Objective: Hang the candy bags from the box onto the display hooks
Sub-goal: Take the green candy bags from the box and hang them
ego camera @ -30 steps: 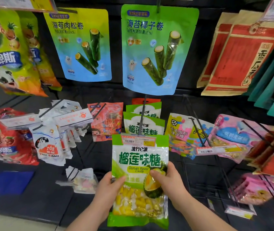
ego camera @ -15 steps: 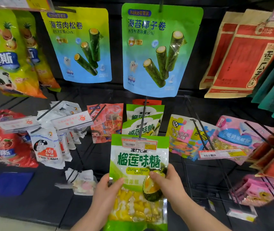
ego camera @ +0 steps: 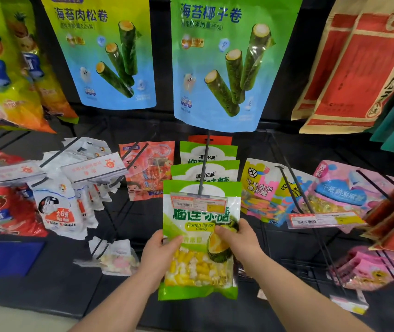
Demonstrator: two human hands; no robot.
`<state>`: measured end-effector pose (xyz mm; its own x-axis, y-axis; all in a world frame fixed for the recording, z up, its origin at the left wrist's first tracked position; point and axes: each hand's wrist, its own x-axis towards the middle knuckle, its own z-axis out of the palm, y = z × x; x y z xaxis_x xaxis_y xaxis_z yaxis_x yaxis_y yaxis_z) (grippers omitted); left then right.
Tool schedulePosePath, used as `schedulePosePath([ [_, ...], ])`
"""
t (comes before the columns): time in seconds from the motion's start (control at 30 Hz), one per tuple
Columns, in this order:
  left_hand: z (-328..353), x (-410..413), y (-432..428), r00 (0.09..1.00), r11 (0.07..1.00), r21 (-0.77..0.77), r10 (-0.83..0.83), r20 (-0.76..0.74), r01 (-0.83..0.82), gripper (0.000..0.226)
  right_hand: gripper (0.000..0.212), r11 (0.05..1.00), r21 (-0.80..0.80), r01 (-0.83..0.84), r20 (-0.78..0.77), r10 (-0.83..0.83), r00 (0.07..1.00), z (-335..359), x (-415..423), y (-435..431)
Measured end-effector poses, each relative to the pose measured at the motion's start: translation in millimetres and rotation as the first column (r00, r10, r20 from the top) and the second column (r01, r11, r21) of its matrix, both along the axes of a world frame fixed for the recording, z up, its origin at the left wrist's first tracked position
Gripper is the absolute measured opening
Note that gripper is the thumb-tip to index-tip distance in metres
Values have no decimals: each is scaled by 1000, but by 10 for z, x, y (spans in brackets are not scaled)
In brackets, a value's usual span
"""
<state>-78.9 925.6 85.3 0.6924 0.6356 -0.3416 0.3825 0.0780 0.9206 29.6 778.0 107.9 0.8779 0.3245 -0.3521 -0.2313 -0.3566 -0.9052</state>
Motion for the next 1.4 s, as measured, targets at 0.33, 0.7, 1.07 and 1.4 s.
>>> schedulePosePath([
  [0.33, -158, 417, 208, 998, 996, 87, -6, -69, 12, 22, 39, 992, -127, 10, 140, 8, 990, -196, 338, 190],
  [0.7, -49, 113, 269, 788, 497, 633, -198, -583, 593, 75, 77, 547, -835, -53, 289, 519, 804, -111, -39, -28],
  [1.07, 255, -397, -231, 540, -74, 595, -343, -769, 800, 85, 73, 378, -925, -33, 177, 508, 843, 184, -1111, -580],
  [1.4, 436, -588, -1217, 450, -207, 603, -493, -745, 770, 85, 75, 337, -938, 78, 183, 292, 939, 296, -1715, -1833],
])
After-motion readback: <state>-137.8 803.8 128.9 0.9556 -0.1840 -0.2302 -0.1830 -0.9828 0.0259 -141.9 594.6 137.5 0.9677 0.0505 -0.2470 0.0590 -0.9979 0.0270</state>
